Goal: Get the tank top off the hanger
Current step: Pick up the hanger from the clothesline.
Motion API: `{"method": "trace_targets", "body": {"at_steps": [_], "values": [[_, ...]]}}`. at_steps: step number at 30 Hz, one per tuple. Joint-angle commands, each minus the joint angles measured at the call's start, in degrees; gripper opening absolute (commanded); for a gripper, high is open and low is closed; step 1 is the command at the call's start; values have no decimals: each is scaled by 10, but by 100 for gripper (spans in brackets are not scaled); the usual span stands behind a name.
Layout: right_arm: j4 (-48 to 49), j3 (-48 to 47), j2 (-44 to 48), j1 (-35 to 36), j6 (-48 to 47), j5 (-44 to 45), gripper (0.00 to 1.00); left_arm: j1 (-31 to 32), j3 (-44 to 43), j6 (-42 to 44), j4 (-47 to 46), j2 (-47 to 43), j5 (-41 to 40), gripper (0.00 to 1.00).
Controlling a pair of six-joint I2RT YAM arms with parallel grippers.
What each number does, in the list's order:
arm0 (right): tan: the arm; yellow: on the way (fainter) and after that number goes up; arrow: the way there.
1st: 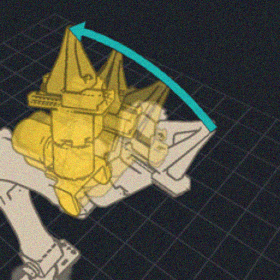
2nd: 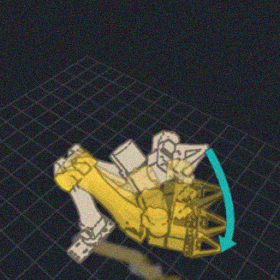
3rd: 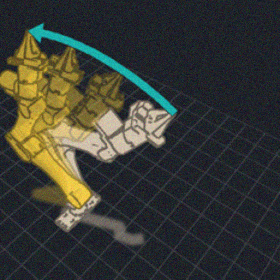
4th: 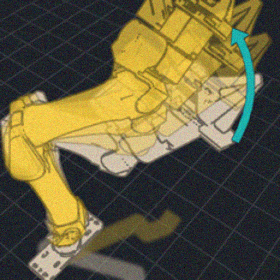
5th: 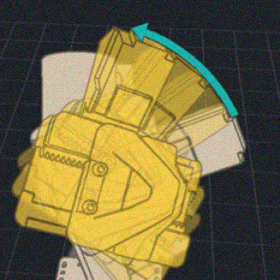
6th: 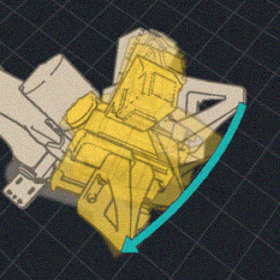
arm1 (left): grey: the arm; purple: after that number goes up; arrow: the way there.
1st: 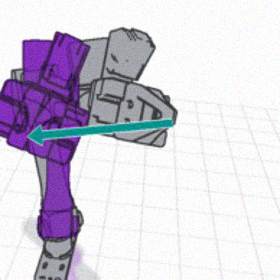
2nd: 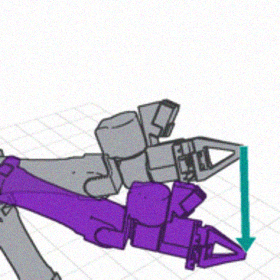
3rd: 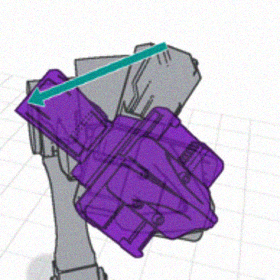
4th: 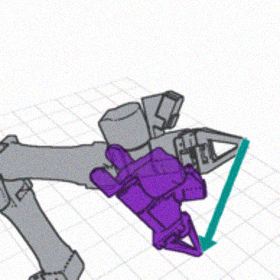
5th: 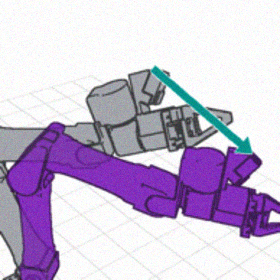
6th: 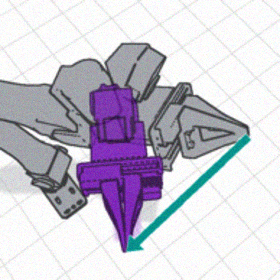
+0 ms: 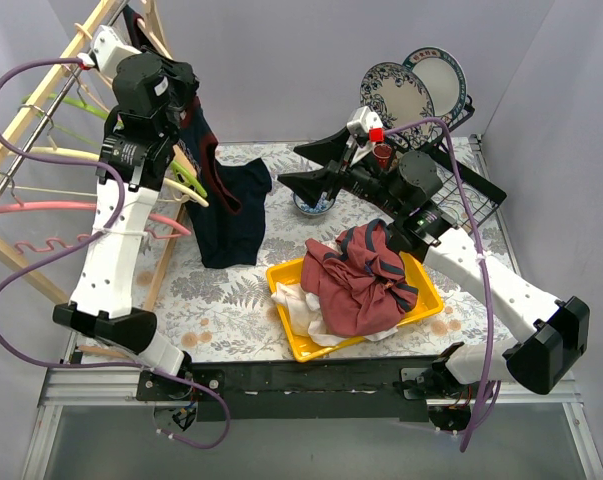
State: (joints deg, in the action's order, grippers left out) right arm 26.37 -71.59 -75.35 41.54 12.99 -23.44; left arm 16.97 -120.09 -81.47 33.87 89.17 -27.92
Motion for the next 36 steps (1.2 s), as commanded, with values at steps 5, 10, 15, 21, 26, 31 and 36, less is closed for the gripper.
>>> {"method": "trace_targets", "body": {"at_steps": [5, 10, 15, 21, 26, 31, 36], "values": [[-36, -54, 31, 0, -28, 33, 79, -3, -20, -16, -14, -58, 131, 0], [-57, -48, 57, 0, -30, 66, 79, -2, -24, -19, -12, -69, 216, 0], [-76, -47, 74, 0, -27, 95, 79, -3, -39, -18, 6, -77, 255, 0], [-91, -59, 84, 0, -32, 111, 79, -2, -22, -16, -2, -105, 297, 0], [-89, -70, 79, 0, -27, 86, 78, -2, -27, -18, 9, -113, 328, 0], [-83, -77, 68, 0, -32, 65, 78, -2, -28, -8, 17, -121, 363, 0], [-81, -106, 53, 0, 27, 126, 76, -3, -26, -4, 19, -117, 433, 0]]}}
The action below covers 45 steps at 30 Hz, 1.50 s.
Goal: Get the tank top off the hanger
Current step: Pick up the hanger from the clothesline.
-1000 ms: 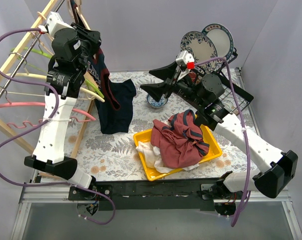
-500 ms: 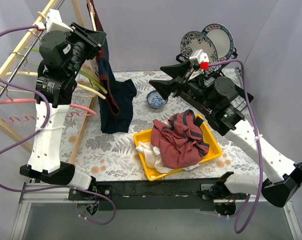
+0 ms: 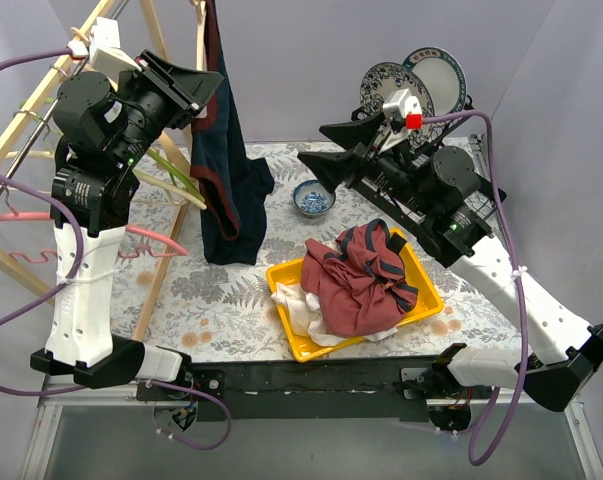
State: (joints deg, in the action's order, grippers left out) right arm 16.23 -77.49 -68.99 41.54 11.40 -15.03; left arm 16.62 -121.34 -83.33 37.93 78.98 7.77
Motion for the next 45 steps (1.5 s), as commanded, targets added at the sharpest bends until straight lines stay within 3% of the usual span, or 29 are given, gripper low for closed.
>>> {"method": "trace_targets", "body": {"at_steps": [1, 11, 23, 30, 38, 45], "values": [[21, -54, -16, 1, 50, 47, 76, 2, -14, 13, -22, -14, 101, 0], [-34, -201, -116, 0, 63, 226, 75, 2, 36, 5, -39, -22, 242, 0], [-84, -338, -218, 0, 63, 222, 75, 1, 95, 15, -45, -60, 296, 0], [-123, -341, -231, 0, 71, 236, 72, 2, 106, 13, -54, -68, 303, 0], [-135, -381, -259, 0, 76, 193, 72, 2, 131, 11, -66, -74, 318, 0], [-138, -361, -236, 0, 86, 203, 72, 1, 137, 21, -56, -75, 299, 0]]}}
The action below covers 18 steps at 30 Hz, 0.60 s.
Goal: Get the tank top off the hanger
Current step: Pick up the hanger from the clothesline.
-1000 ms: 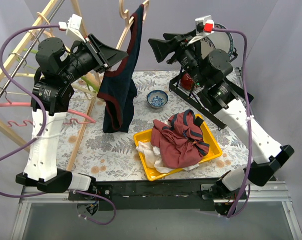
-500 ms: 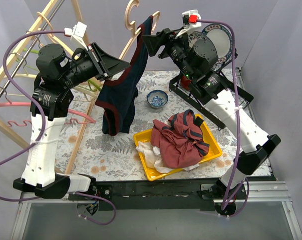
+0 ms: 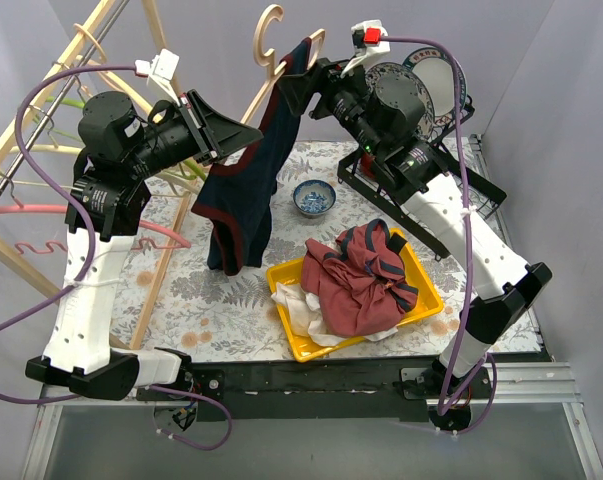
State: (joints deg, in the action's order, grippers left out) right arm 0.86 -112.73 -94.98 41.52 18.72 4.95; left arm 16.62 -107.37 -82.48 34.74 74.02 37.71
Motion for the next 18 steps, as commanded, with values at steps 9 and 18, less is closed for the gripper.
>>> {"method": "trace_targets", "body": {"at_steps": [9, 18], "values": [[0, -22, 14, 1, 20, 9, 73, 1, -3, 5, -35, -27, 2, 0], [4, -26, 9, 8, 40, -6, 73, 2, 5, 14, -31, -27, -11, 0]]}}
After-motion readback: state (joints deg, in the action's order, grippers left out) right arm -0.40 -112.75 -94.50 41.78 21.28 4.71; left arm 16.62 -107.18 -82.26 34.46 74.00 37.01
